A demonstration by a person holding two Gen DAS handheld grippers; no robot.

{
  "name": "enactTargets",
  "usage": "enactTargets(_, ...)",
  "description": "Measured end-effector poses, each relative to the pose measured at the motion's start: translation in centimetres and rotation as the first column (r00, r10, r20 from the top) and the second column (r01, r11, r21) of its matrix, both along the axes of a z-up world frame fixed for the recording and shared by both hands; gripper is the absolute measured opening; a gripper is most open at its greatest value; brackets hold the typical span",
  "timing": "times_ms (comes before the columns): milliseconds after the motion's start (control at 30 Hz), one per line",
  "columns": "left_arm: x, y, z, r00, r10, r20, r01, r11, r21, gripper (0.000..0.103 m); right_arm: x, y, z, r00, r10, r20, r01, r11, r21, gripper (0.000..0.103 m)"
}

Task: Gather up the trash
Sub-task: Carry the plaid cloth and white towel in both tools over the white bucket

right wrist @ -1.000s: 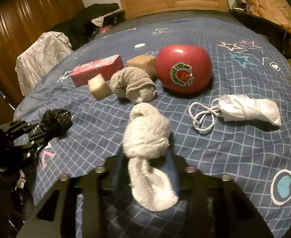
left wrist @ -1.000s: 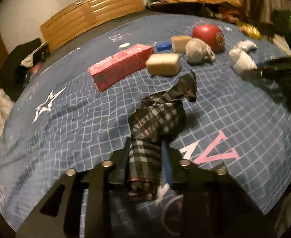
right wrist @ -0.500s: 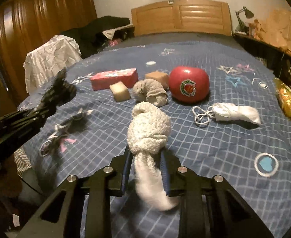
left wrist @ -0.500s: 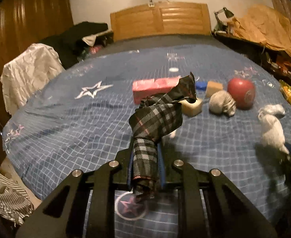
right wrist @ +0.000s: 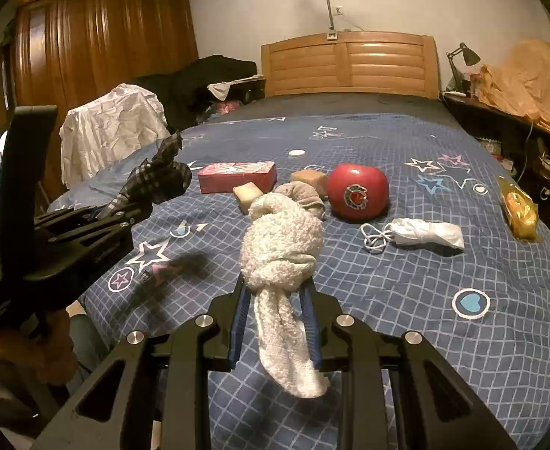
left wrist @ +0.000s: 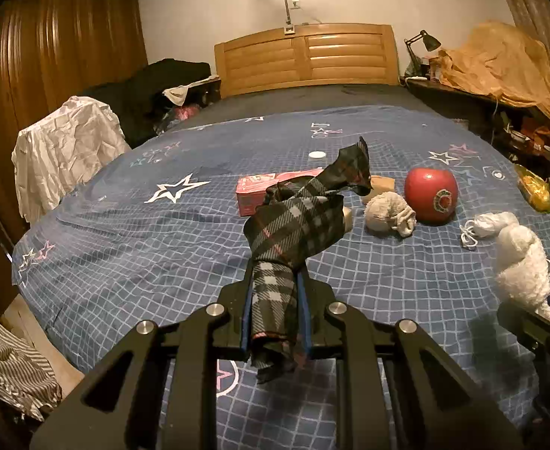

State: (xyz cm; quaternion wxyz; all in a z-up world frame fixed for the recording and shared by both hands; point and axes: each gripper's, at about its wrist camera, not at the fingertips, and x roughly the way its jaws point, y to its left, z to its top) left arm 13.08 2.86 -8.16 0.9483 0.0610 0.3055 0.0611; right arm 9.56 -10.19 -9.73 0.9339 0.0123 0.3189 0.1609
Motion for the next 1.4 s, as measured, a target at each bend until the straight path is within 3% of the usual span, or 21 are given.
enactTargets(467, 0.2, -4.7, 2.2, 0.996, -0.08, 0.047, 0.079, 0.997, 0.013, 0.018, -2.3, -4.2, 3.2, 0.99, -0.113, 0.086, 0.11, 0.993, 0.031, 0.028)
enactTargets(767, 1.5, -12.5, 4.5, 0.973, -0.214, 0.092, 0.213, 0.977, 0.021, 0.019, -4.8, -13.1, 7.0, 0.935, -0.315, 0.162, 0.305, 0.949, 0.081, 0.028)
enactTargets(967, 1.7, -20.6, 5.8, 0.927, -0.354, 0.123, 0.354, 0.935, 0.022, 0.019, -7.2, -21.9, 8.2, 0.853, -0.491, 0.178, 0.479, 0.871, 0.109, 0.028)
enactTargets(1067, 1.8, -25.1, 6.4, 0.892, -0.434, 0.129, 0.435, 0.9, 0.019, 0.019, -9.1, -26.4, 8.8, 0.801, -0.57, 0.185, 0.559, 0.822, 0.11, 0.028)
enactTargets(1267, 1.7, -34.5, 6.4, 0.802, -0.587, 0.113, 0.588, 0.808, 0.025, 0.019, -12.3, -35.5, 9.5, 0.701, -0.69, 0.178, 0.69, 0.72, 0.076, 0.028)
enactTargets(1400, 1.4, -40.3, 6.1, 0.733, -0.674, 0.093, 0.675, 0.737, 0.024, 0.019, -13.9, -40.8, 9.9, 0.655, -0.739, 0.157, 0.744, 0.667, 0.039, 0.029)
